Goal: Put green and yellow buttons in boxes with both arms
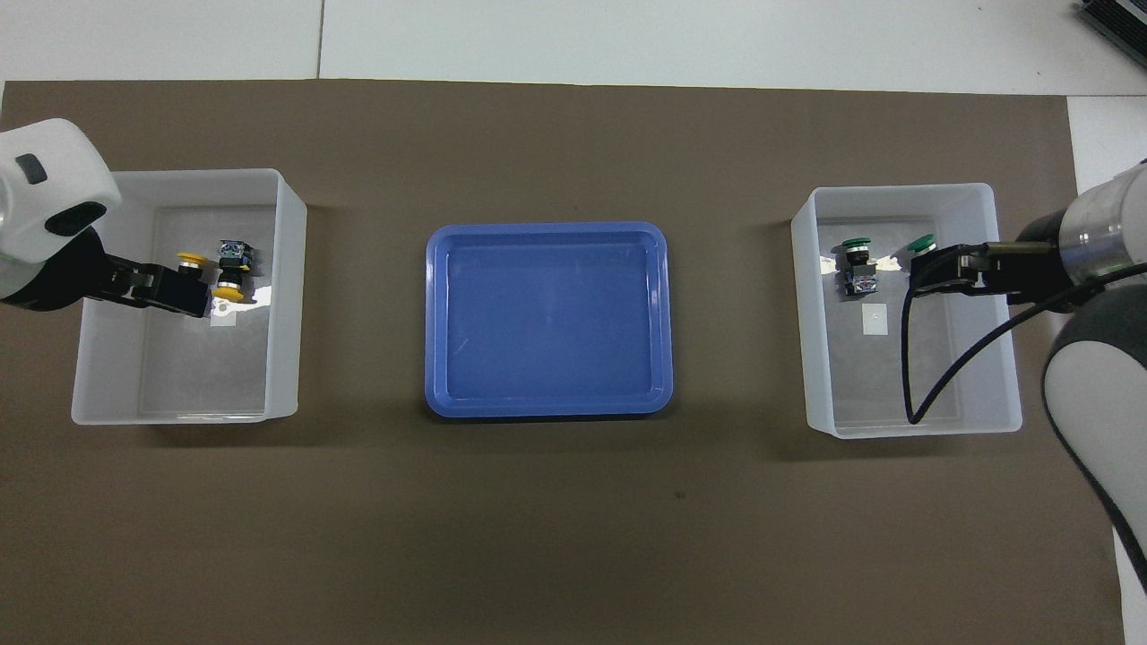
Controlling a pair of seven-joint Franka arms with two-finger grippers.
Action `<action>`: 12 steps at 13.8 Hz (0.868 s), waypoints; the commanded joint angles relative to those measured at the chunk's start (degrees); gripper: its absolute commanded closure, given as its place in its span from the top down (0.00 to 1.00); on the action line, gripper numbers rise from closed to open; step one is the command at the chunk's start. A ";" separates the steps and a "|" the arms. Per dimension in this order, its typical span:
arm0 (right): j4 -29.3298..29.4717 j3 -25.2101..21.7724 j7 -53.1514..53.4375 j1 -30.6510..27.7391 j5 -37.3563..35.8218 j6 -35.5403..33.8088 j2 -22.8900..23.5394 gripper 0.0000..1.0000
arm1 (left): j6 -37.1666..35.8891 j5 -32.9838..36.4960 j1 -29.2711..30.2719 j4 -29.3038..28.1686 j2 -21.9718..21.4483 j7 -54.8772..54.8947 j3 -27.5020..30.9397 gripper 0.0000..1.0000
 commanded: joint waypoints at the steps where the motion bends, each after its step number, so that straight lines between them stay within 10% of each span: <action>1: 0.09 0.19 -1.26 -0.76 1.59 -0.50 -0.46 1.00 | 1.89 -0.57 0.35 -2.58 -1.90 0.91 0.03 1.00; 12: 0.09 0.19 -1.26 -0.76 1.59 -0.50 -0.46 1.00 | 4.17 -0.04 0.44 -2.49 -1.64 -0.49 0.38 1.00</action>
